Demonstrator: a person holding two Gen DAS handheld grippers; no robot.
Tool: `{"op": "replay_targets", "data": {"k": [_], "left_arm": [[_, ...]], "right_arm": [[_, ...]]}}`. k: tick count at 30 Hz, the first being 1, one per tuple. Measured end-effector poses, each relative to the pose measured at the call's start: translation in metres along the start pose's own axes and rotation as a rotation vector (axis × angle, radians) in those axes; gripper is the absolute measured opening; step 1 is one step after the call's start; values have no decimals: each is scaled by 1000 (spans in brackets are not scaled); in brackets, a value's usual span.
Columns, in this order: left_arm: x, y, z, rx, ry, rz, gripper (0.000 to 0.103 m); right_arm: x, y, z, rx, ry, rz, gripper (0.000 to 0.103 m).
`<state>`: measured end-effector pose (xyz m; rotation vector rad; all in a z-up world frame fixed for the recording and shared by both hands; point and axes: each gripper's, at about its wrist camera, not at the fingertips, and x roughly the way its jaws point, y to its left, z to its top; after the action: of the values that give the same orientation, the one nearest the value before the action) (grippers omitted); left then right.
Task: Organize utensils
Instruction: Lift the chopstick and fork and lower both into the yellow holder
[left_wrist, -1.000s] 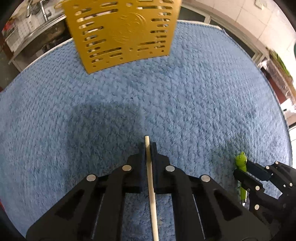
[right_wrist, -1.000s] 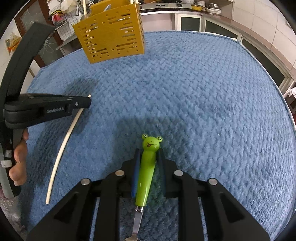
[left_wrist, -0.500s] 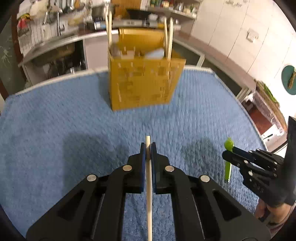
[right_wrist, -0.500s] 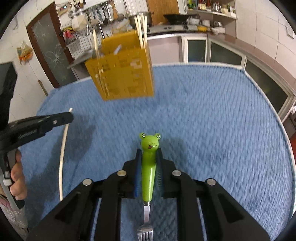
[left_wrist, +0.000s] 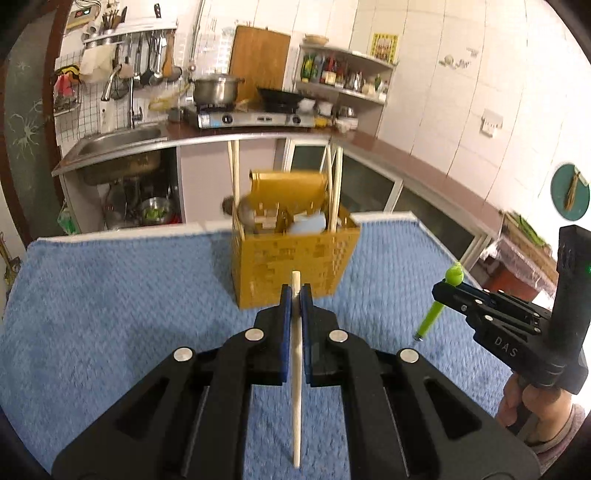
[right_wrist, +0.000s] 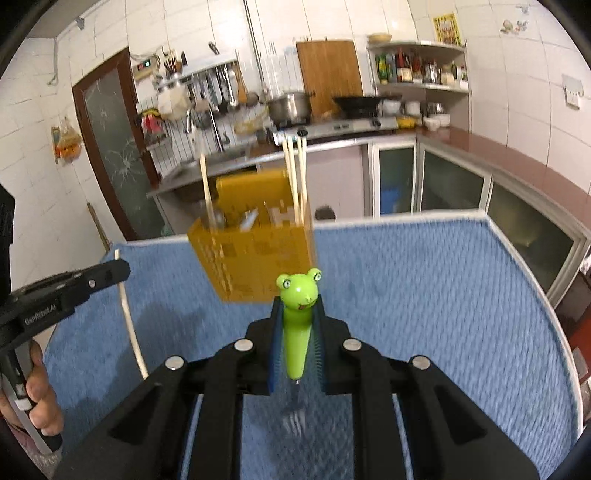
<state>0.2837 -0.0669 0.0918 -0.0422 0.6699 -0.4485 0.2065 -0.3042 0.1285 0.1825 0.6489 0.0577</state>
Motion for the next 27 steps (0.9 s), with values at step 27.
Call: {"op": "replay_targets", "data": {"k": [27], "left_arm": [[29, -15, 155, 61, -366, 156, 4]], "right_arm": [[52, 30, 157, -2, -229, -82, 15]]}}
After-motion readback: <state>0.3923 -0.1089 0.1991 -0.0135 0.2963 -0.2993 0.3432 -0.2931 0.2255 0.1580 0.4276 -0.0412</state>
